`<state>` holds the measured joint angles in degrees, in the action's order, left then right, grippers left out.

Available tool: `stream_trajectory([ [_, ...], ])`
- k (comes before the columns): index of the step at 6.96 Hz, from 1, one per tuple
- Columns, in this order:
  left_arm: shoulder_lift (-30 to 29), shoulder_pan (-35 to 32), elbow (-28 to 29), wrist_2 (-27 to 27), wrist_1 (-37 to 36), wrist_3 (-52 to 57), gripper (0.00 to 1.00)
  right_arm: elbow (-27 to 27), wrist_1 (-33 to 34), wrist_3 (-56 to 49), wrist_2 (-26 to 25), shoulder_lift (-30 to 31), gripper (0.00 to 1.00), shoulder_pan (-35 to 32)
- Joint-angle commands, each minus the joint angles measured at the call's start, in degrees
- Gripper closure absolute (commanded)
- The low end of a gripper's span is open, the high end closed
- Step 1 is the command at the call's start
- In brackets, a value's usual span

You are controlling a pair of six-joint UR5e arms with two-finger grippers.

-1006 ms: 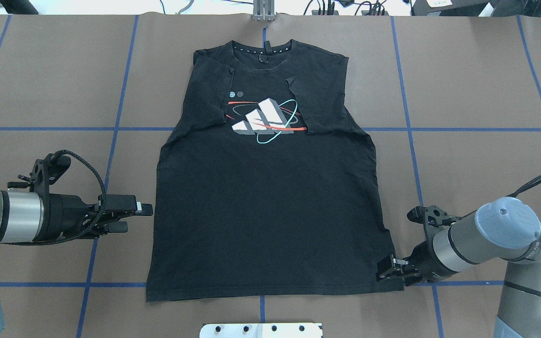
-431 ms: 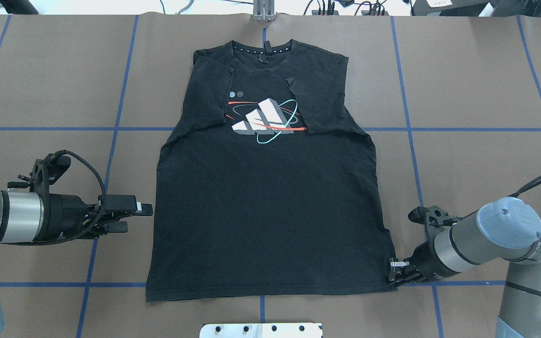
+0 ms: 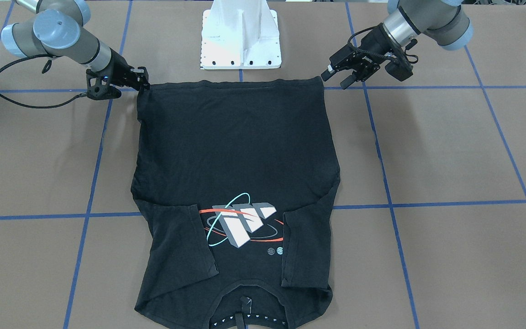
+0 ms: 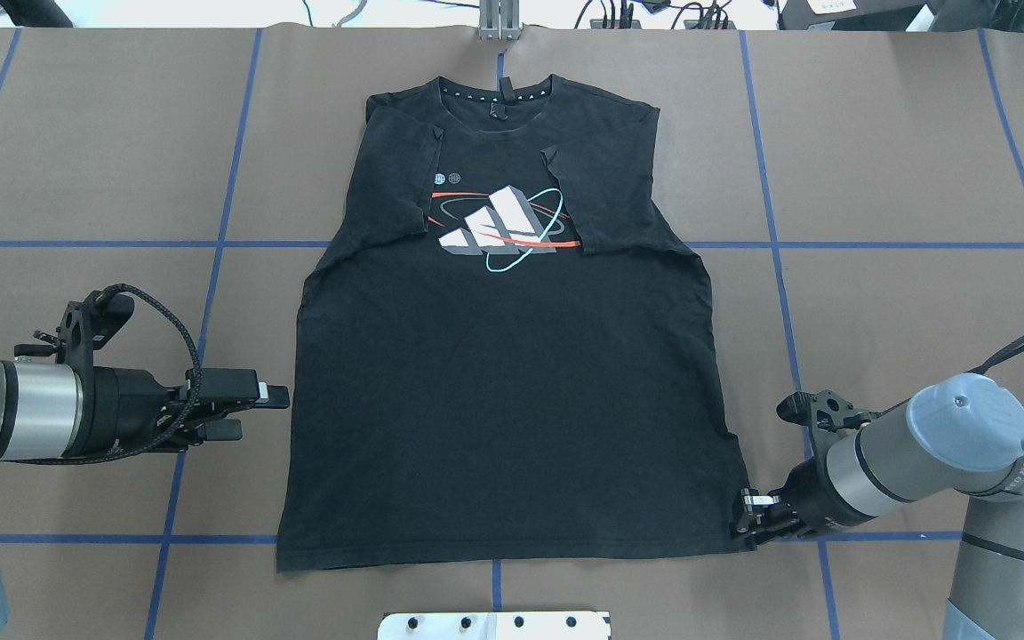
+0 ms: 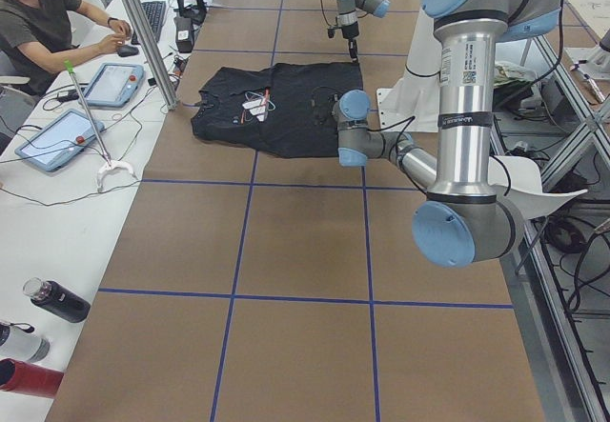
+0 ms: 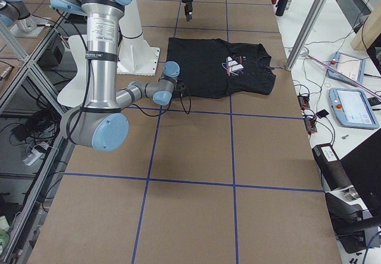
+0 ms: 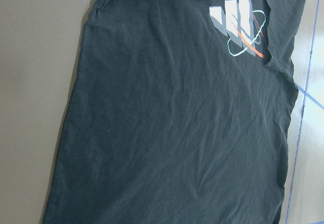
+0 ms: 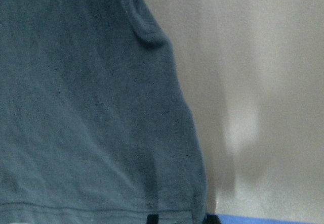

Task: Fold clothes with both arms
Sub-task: 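Hold the right gripper at the hem corner while the left gripper waits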

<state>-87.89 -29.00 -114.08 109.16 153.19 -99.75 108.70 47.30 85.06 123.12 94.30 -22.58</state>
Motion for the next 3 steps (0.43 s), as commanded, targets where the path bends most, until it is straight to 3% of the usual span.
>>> stream_trajectory([
  [1, 0.0, 0.0, 0.0, 0.0, 0.0, 0.0, 0.01, -0.1, 0.2, 0.0, 0.0, 0.1, 0.56, 0.1],
  [3, 0.0, 0.0, -0.2, 0.0, 0.0, 0.0, 0.01, -0.1, 0.2, 0.0, 0.0, 0.5, 0.57, 0.1],
])
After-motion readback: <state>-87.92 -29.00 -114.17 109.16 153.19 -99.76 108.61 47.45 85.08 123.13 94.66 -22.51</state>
